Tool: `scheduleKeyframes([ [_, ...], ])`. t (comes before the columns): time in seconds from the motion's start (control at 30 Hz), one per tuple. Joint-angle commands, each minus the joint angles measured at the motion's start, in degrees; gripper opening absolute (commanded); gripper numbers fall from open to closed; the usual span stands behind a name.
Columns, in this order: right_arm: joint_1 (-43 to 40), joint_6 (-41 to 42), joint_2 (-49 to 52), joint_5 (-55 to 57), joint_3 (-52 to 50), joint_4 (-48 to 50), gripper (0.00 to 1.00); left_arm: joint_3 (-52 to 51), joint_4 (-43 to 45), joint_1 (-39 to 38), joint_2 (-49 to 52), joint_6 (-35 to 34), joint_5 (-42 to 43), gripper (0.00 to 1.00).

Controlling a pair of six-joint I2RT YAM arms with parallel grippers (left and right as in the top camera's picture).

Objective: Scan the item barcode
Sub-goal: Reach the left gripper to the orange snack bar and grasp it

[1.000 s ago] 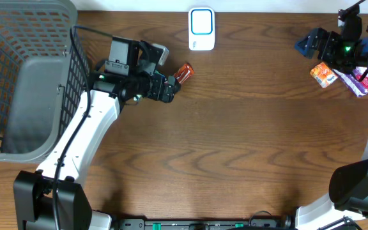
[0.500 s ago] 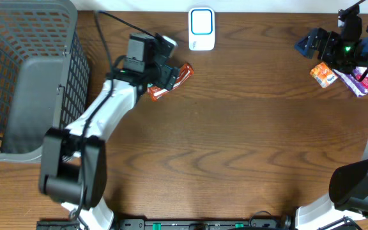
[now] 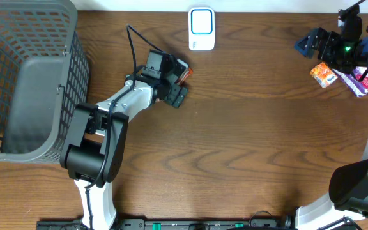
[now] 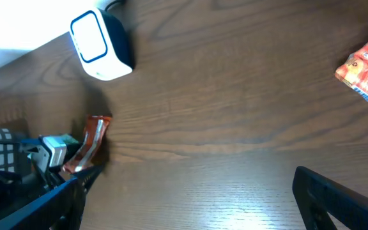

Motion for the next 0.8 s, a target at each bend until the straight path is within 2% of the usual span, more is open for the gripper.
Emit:
scheduleKeyframes([
  [0.0,0.13,0.24,0.39,-0.92,-0.15,-0.04,0.99,0.15,-4.13,-0.11,-2.58,-0.57,5.25,0.76],
  [0.1,0.13,0.24,0.39,-0.92,-0.15,-0.04,0.99,0.15,-6.88,-0.55,-6.47,-3.15,14.67,0.74],
  [0.27,0.13,0.24,0.39,-0.94,-0.15,-0.07,0.99,0.15,-8.04,-1.11,-13.00,-8.17,16.39,0.71],
  [0.37,0.13,0.22,0.39,-0.92,-0.15,-0.04,0.99,0.15,-9.01,-0.94,-15.74,-8.72,11.47,0.72],
  [0.5,0.13,0.24,0.39,-0.94,-0.15,-0.04,0.99,0.09,-12.66,-0.83,-15.28,-13.88,1.53,0.74],
  [0.53,0.13,0.24,0.39,-0.94,-0.15,-0.04,0.99,0.07,-13.66,-0.83,-14.64,-13.99,1.03,0.79],
  [0.67,0.13,0.24,0.39,-0.94,-0.15,-0.04,0.99,-0.61,-14.53,-0.83,-11.04,-18.21,1.14,0.80],
  [0.77,0.13,0.24,0.39,-0.92,-0.15,-0.07,0.99,-0.61,-14.03,-0.85,-7.48,-18.64,3.43,0.80],
])
